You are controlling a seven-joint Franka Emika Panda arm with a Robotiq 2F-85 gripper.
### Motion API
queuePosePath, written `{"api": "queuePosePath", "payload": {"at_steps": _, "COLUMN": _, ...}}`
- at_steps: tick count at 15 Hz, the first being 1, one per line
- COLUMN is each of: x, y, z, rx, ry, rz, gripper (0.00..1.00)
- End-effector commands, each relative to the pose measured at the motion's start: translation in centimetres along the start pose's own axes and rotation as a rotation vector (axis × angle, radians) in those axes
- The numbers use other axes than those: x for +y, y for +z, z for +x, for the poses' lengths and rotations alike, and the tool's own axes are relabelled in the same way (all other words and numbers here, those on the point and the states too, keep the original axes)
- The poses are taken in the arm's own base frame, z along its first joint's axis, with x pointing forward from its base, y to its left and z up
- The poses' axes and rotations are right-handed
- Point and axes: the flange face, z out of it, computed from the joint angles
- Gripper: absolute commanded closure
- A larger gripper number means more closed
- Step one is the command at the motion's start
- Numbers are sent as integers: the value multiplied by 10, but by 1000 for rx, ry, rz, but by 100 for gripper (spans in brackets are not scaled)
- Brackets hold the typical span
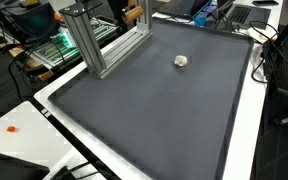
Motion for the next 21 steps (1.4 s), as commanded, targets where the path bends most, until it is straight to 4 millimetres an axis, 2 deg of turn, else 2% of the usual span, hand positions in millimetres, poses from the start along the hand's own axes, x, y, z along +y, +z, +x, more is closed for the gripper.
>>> {"api": "queuePosePath", "payload": {"at_steps": 1, "x": -24, "y": 4, "z": -39, "rx": 108, "ry": 123, "rz": 60, "gripper": 0}}
{"api": "queuePosePath", "payload": {"at_steps": 5, "x": -47, "y": 23, "z": -66, "rx": 213, "ry": 164, "rz": 32, "gripper": 0}}
{"api": "queuePosePath", "payload": {"at_steps": 9, "x": -67, "y": 48, "z": -84, "rx": 237, "ry": 147, "rz": -15, "gripper": 0}}
{"api": "queuePosePath", "payload": {"at_steps": 14, "x": -84, "y": 72, "z": -89, "rx": 219, "ry": 132, "rz": -29, "gripper": 0}}
{"api": "queuePosePath", "payload": {"at_steps": 21, "x": -87, "y": 97, "z": -89, "rx": 190, "ry": 141, "rz": -49, "gripper": 0}}
